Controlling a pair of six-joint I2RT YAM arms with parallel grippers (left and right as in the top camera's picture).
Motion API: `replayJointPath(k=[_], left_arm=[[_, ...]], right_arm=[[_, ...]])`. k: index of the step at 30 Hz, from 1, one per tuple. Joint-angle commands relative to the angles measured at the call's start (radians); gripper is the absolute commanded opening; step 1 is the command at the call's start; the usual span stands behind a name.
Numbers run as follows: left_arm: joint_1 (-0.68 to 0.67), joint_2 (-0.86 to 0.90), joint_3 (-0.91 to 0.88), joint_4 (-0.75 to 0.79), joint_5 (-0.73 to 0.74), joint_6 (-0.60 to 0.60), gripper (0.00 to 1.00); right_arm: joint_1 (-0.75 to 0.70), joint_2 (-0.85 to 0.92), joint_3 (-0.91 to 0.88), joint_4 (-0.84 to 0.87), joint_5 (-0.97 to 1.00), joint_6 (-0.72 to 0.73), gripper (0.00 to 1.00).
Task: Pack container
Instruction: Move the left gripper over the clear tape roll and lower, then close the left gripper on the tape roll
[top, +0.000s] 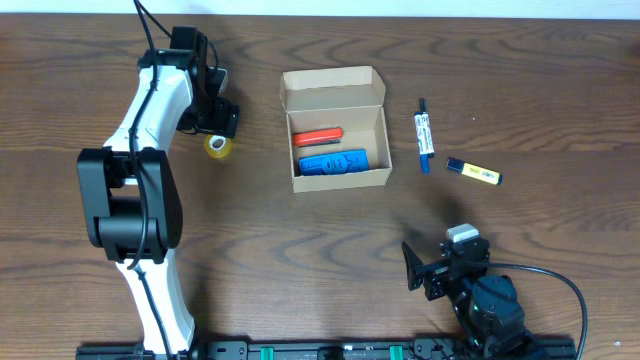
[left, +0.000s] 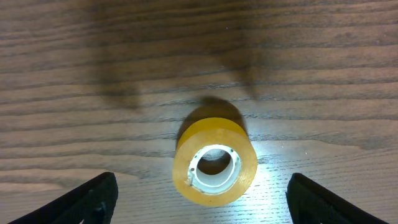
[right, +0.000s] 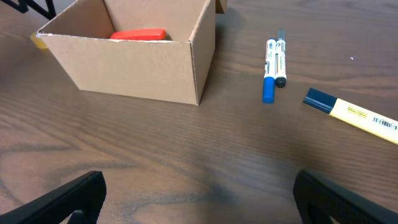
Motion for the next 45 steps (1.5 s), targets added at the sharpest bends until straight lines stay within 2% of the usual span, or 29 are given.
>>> replayJointPath(k=[1, 10, 27, 37, 42, 45], left_arm=[[-0.003, 0.031, -0.005, -0.005, 0.024, -0.006, 0.89], [-0.012, 0.041, -0.022, -0.003, 0.007, -0.037, 0.91], [-0.013, 0.041, -0.124, 0.103, 0.0, -0.08, 0.89], [-0.027, 0.041, -0.156, 0.123, -0.069, -0.102, 0.77], [-0.032, 0.041, -0.156, 0.123, -0.093, -0.128, 0.56], [-0.032, 0.041, -0.156, 0.124, -0.095, -0.128, 0.51]], right_arm=[[0.011, -0.006, -0.003, 0.0, 0.007, 0.007, 0.99], [0.011, -0.006, -0.003, 0.0, 0.007, 0.007, 0.99], [0.011, -0.006, -0.003, 0.0, 0.007, 0.007, 0.99], [0.011, -0.006, -0.003, 0.0, 0.007, 0.007, 0.99], [0.011, -0.006, -0.003, 0.0, 0.007, 0.007, 0.99], [0.011, -0.006, -0.003, 0.0, 0.007, 0.007, 0.99]])
